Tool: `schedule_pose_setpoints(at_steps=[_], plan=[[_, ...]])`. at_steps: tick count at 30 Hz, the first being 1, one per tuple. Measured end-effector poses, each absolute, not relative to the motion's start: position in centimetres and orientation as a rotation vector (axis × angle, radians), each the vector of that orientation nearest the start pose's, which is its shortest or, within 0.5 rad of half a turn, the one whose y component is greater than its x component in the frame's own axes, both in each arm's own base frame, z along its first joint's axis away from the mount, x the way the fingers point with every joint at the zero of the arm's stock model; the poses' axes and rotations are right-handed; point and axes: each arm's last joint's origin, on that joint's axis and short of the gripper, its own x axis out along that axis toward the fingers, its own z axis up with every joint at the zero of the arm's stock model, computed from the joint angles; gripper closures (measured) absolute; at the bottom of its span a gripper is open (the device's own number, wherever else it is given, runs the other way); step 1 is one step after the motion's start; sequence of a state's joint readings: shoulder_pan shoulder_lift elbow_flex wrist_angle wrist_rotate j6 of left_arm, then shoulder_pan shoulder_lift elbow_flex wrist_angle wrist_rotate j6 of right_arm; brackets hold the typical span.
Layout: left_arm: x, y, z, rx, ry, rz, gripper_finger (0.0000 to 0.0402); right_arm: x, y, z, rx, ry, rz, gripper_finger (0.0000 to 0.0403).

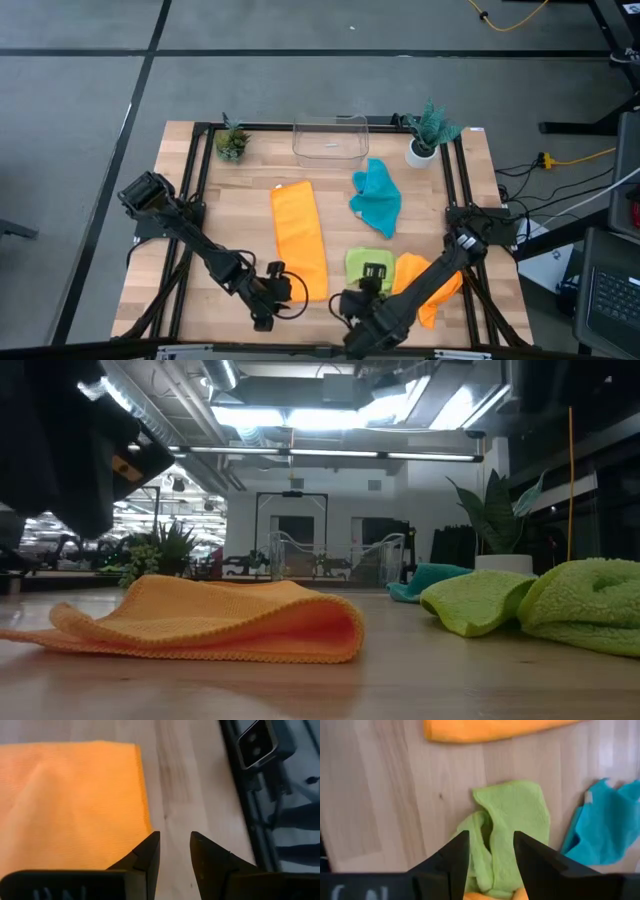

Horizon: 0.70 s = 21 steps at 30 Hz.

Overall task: Fold microfiber towels
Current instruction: Fold the orange towel

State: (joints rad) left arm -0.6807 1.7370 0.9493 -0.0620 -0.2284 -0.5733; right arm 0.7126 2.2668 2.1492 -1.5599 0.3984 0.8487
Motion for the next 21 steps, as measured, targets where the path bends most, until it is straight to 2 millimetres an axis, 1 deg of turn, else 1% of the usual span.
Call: schedule_pose_setpoints(at_steps=[1,3,6,8,9,11,13,16,18,21], plan=[[27.1,-21.1,16.1,-0.165,0.848,-0.192,0.0302,32.8,27.0,24.2,-0.17,1.355,-0.388,0.0245],[27.2,-21.1,16.2,-0.181,0.839,-0.192,0.0302,32.0,26.2,24.0,-0.082,1.392,-0.454,0.0245],[27.4,-21.0,16.5,-0.242,0.823,-0.175,0.0302,30.3,23.5,23.1,0.035,1.534,-0.564,0.0245],[27.5,-20.8,16.7,-0.272,0.818,-0.165,0.0302,28.8,21.7,22.7,0.123,1.618,-0.646,0.0245],[27.6,-20.8,16.8,-0.284,0.81,-0.164,0.0302,28.0,20.9,22.4,0.17,1.655,-0.656,0.0245],[27.8,-20.7,16.9,-0.301,0.803,-0.159,0.0302,27.0,20.3,21.8,0.311,1.674,-0.562,0.0245],[27.8,-20.5,17.0,-0.302,0.804,-0.154,0.0302,26.8,20.4,21.1,0.443,1.603,-0.355,0.0245],[28.0,-20.3,17.0,-0.308,0.802,-0.15,0.0302,27.3,20.8,20.9,0.539,1.365,-0.063,0.0245],[28.1,-20.2,17.0,-0.31,0.803,-0.15,0.0302,27.7,20.7,21.2,0.534,1.203,0.046,0.0245],[28.1,-20.3,17.0,-0.316,0.797,-0.152,0.0302,28.6,20.5,21.6,0.474,0.979,0.079,0.0245]])
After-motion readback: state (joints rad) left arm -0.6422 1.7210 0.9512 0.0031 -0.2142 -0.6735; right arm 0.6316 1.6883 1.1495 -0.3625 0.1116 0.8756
